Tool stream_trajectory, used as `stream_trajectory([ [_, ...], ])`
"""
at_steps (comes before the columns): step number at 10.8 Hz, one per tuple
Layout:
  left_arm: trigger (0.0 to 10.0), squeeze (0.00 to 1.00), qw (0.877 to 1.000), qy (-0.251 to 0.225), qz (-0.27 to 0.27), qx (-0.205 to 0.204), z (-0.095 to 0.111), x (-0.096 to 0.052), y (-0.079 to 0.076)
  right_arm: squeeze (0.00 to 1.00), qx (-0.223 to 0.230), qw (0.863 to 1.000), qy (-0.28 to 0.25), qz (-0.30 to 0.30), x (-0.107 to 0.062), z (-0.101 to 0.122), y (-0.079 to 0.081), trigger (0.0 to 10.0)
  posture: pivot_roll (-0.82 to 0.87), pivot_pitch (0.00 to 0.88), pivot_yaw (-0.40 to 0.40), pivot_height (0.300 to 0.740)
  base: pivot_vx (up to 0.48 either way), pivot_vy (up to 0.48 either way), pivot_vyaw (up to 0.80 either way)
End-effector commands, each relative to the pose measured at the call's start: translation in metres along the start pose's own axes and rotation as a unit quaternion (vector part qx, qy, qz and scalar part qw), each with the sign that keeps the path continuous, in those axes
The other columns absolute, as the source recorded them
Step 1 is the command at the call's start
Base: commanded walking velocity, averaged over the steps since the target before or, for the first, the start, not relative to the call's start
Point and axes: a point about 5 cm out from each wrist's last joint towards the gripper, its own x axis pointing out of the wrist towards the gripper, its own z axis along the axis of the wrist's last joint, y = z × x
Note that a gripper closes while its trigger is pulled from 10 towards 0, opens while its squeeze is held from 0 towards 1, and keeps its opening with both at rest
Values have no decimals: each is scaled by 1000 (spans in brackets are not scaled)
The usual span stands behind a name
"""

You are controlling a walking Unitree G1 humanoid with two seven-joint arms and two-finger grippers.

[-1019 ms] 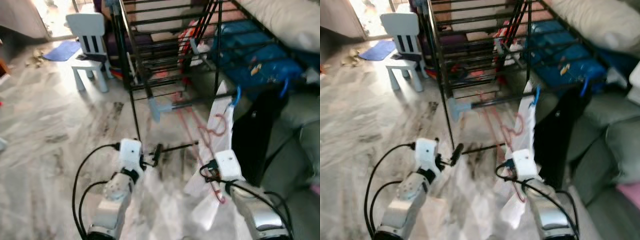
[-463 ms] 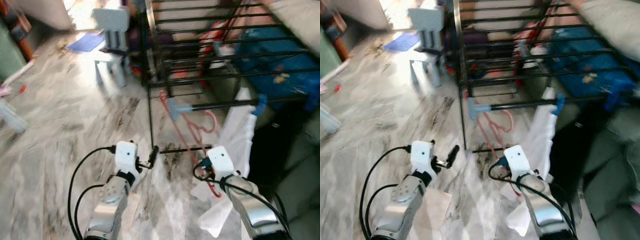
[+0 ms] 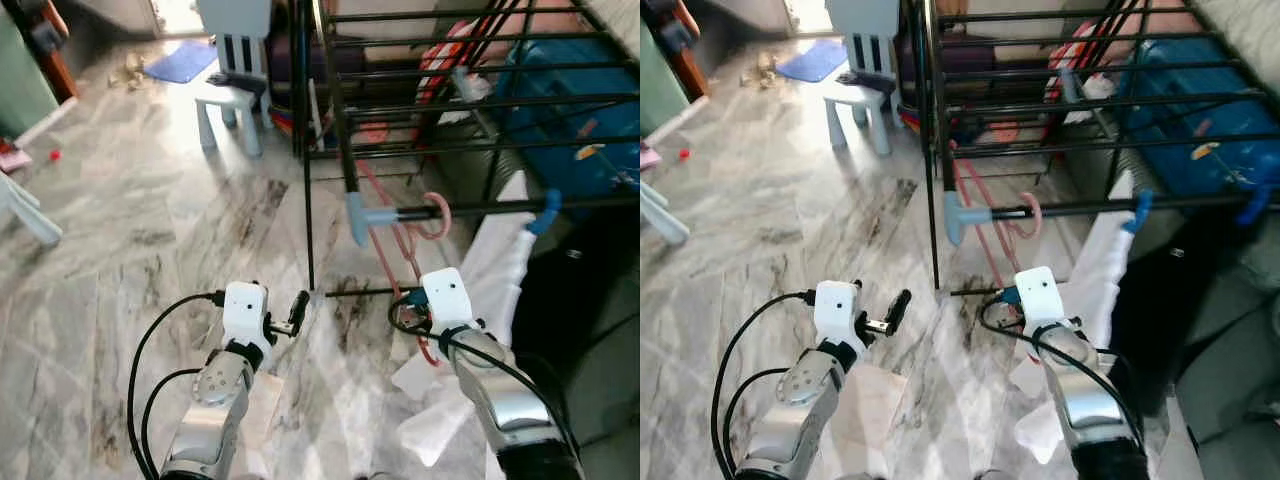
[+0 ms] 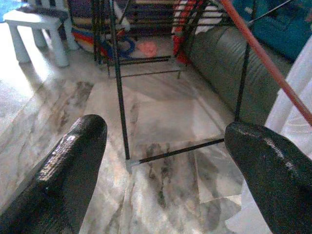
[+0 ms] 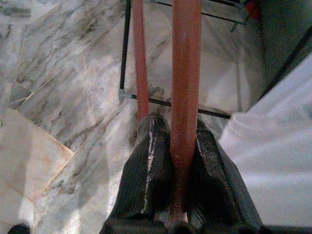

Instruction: Hang hanger

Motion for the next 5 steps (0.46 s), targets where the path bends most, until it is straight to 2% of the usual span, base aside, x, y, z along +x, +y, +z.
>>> stream_trajectory([
  [1,10000,0,1000,4,-1,5,0,-3,0,0,7,1000,-9,-6,4,7,-1,10000,-85,121,6,740,0,0,0],
  [3,10000,0,1000,7,2,10,-1,-3,2,0,27,1000,-1,-6,15,18,6,10000,-76,125,4,740,0,0,0],
  [5,10000,0,1000,9,8,16,1,-2,3,0,12,999,2,34,31,37,32,10000,-65,120,-11,740,0,0,0],
])
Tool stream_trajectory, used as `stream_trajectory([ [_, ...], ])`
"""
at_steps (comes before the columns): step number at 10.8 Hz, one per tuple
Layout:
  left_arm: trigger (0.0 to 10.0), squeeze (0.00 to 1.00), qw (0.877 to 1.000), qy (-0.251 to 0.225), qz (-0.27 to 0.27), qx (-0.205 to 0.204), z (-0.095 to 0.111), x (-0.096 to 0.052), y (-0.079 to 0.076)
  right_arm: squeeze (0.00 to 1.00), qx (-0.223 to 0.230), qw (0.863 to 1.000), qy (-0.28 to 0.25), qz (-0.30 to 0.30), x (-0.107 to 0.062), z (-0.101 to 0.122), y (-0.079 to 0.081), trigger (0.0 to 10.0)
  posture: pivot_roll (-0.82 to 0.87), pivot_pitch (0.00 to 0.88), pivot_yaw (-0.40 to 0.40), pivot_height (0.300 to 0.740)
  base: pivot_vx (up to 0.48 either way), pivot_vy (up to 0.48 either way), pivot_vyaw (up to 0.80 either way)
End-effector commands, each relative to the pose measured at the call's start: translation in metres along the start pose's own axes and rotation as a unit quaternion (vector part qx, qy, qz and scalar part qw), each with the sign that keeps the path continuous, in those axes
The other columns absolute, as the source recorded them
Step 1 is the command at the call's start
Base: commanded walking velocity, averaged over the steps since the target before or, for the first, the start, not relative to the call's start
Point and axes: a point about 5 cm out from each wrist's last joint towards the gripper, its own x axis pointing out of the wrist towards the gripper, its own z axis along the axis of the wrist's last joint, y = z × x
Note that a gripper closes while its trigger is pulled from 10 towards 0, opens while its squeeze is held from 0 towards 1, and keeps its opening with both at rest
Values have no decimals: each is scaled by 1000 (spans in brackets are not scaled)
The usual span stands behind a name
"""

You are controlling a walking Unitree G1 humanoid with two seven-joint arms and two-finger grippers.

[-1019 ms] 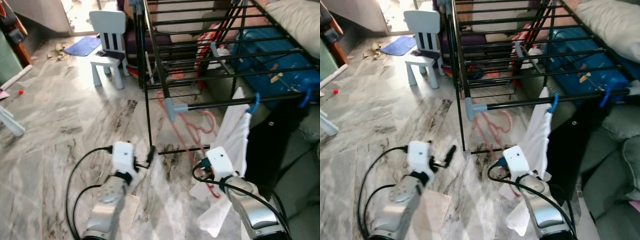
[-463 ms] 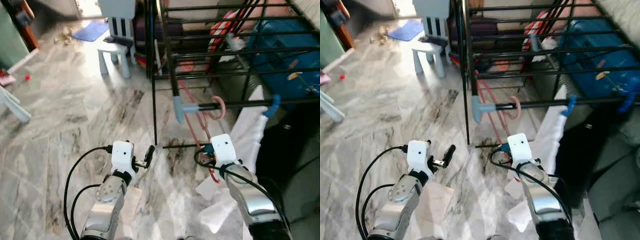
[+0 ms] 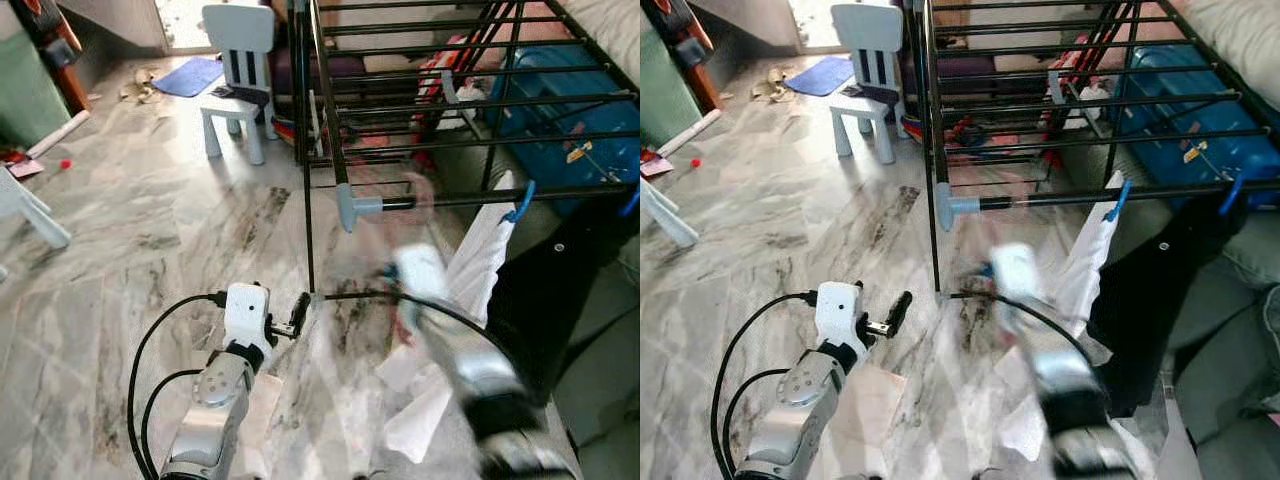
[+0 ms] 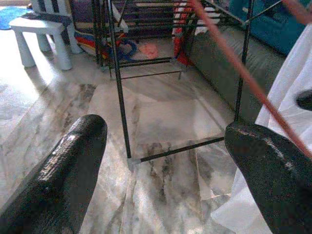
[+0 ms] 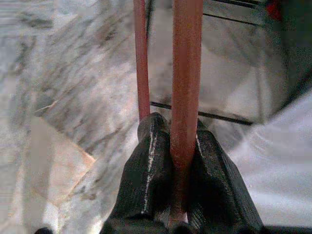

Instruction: Hang hanger

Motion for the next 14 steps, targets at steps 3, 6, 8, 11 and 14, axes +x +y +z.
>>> stream_trajectory([
  [3,10000,0,1000,-4,12,13,5,-4,3,0,26,999,26,-13,15,5,5,10000,-21,110,-42,740,0,0,0],
  [6,10000,0,1000,4,21,16,3,-9,7,0,62,994,57,-65,18,-11,-4,10000,-4,114,-37,740,0,0,0],
  [8,10000,0,1000,9,13,21,3,-8,6,0,78,992,71,-63,19,-19,-2,10000,-11,115,-28,740,0,0,0],
  [11,10000,0,1000,15,9,24,2,-7,3,1000,104,992,63,-38,20,-21,3,10000,-10,115,-31,740,0,0,0],
  [14,10000,0,999,22,23,26,-2,-13,4,1000,74,996,16,-46,14,-16,0,10000,-7,121,-36,740,0,0,0],
])
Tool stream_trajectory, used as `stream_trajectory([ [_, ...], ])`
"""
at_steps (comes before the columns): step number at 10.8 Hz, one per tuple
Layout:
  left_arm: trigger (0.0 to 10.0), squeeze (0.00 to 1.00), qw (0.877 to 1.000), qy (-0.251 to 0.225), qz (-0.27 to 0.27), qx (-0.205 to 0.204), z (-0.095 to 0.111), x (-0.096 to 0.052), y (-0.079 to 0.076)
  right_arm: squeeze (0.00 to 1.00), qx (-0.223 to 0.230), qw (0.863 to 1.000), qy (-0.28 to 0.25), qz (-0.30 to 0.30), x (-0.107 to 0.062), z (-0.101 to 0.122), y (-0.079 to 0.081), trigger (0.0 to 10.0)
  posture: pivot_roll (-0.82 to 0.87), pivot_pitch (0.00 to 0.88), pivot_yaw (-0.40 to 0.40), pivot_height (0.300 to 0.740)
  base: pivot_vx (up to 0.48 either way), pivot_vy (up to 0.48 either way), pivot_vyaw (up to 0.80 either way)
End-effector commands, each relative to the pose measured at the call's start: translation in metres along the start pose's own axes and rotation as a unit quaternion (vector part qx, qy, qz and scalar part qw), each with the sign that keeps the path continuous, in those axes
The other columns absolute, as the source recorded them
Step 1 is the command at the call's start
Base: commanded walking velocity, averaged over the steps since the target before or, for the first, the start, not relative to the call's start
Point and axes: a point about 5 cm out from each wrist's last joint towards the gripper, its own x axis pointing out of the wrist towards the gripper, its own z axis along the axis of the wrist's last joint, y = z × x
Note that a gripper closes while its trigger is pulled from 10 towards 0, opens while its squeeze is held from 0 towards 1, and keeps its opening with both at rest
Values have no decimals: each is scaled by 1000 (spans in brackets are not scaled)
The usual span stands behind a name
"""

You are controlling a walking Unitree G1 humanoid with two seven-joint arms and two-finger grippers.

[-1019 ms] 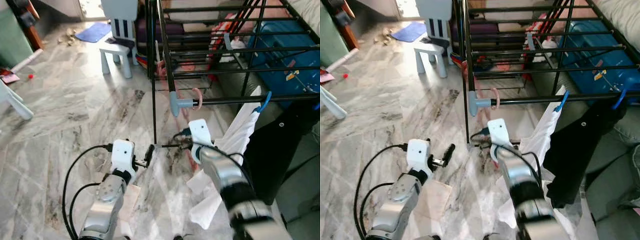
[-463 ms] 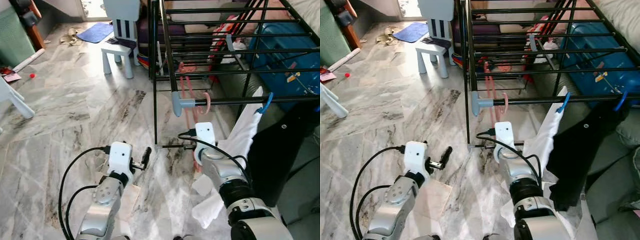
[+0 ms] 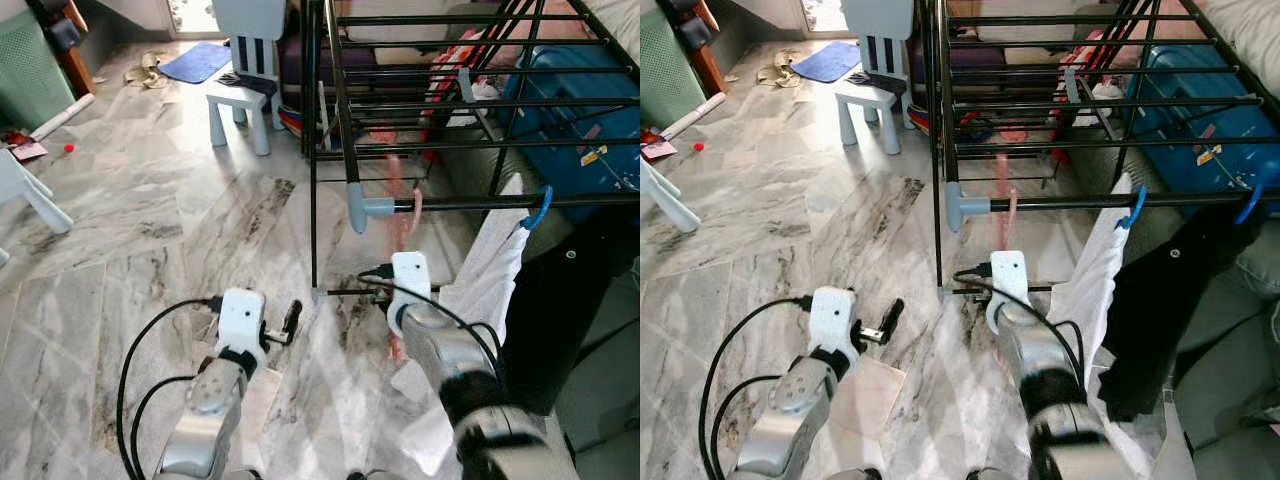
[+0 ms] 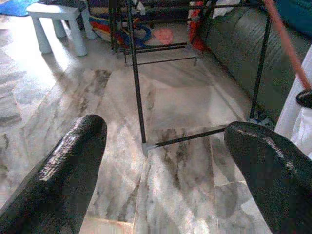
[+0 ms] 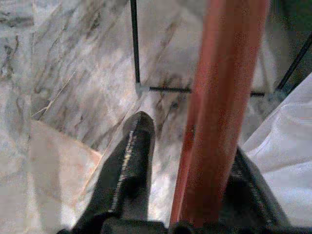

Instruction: Hang hanger

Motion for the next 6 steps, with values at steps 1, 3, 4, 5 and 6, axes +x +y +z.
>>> stream_trajectory([
  [1,10000,0,1000,2,5,7,0,-2,0,1000,-17,1000,-23,-2,-3,4,-2,10000,-10,125,-34,740,0,0,0],
  [3,10000,0,1000,5,13,13,-1,-4,2,1000,-26,998,-50,-9,-16,-4,-9,10000,-17,129,-15,740,0,0,0],
  [4,10000,0,1000,4,14,14,0,-4,3,1000,-31,998,-56,-9,-19,-6,-10,10000,-21,130,-11,740,0,0,0],
  [5,10000,0,1000,3,18,20,1,-4,5,1000,-52,995,-79,-14,-29,-8,-16,10000,-24,133,-9,740,0,0,0],
  [6,10000,0,1000,3,19,21,1,-4,5,1000,-59,994,-84,-20,-33,-8,-21,10000,-27,134,-8,740,0,0,0],
])
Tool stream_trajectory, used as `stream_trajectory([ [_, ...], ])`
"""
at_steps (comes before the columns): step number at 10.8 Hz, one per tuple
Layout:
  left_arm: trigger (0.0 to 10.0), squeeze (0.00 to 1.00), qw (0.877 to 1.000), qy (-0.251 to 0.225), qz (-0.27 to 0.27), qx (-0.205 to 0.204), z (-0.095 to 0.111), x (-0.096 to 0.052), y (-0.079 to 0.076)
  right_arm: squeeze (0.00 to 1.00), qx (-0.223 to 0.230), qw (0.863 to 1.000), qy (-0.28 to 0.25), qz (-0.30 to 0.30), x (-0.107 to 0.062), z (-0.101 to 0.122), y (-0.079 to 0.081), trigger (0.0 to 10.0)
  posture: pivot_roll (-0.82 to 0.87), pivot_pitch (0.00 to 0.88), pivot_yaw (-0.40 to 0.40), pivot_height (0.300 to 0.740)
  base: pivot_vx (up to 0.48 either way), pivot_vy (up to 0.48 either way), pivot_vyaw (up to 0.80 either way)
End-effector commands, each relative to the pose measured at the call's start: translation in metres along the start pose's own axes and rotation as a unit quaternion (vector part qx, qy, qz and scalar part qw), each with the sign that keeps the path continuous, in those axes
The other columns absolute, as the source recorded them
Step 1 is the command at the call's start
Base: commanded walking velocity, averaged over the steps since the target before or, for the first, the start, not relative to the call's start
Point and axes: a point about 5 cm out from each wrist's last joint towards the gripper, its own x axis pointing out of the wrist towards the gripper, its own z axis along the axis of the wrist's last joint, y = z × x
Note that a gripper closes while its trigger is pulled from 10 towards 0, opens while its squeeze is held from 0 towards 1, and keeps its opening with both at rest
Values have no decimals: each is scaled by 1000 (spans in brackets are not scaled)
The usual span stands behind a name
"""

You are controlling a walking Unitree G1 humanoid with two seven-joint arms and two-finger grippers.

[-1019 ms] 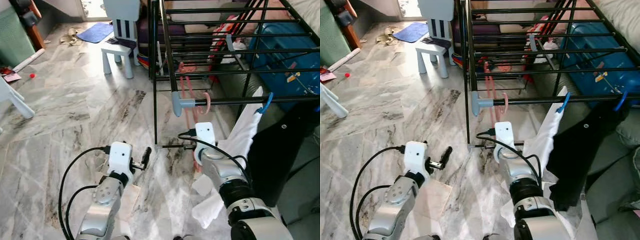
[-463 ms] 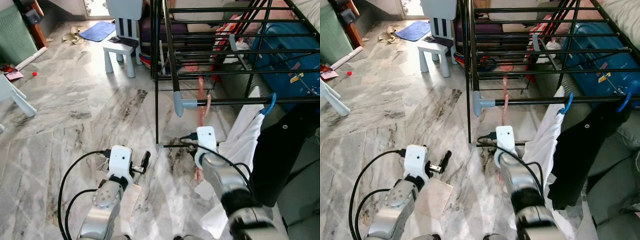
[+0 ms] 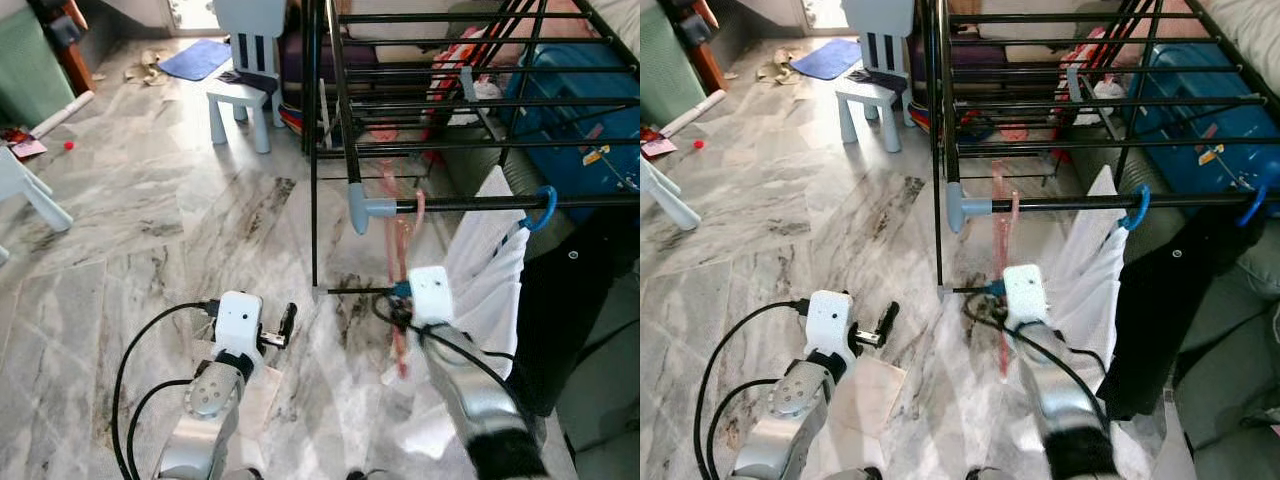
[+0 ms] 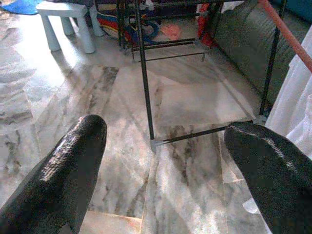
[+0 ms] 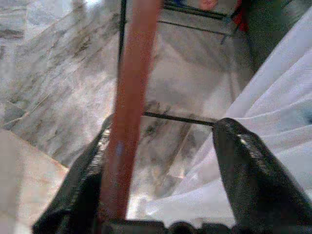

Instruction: Hang hanger

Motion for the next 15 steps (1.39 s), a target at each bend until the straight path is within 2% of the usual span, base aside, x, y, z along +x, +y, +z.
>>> stream_trajectory([
  [1,10000,0,1000,-5,10,6,2,-2,2,1000,-12,1000,-28,-5,-6,8,-3,10000,-30,138,-6,740,0,0,0],
  [3,10000,0,1000,-8,13,6,3,-5,4,1000,-12,999,-53,8,-17,15,-6,10000,-35,144,-6,740,0,0,0],
  [4,10000,0,1000,-6,13,8,1,-6,4,1000,3,999,-53,10,-21,12,-7,10000,-40,153,-6,740,0,0,0],
  [8,10000,0,1000,-1,6,13,1,-9,2,1000,8,998,-58,15,-32,10,-8,10000,-42,172,2,740,0,0,0],
  [11,10000,0,999,-15,14,27,5,-11,4,1000,6,993,-114,8,-40,23,-13,10000,-39,175,-3,740,0,0,0],
  [12,10000,0,999,-20,27,33,7,-12,5,1000,-10,991,-134,11,-41,30,-11,10000,-38,173,-3,740,0,0,0],
  [15,10000,0,997,-50,36,51,17,-16,7,1000,-4,986,-166,7,-50,36,-12,10000,-29,166,2,740,0,0,0],
])
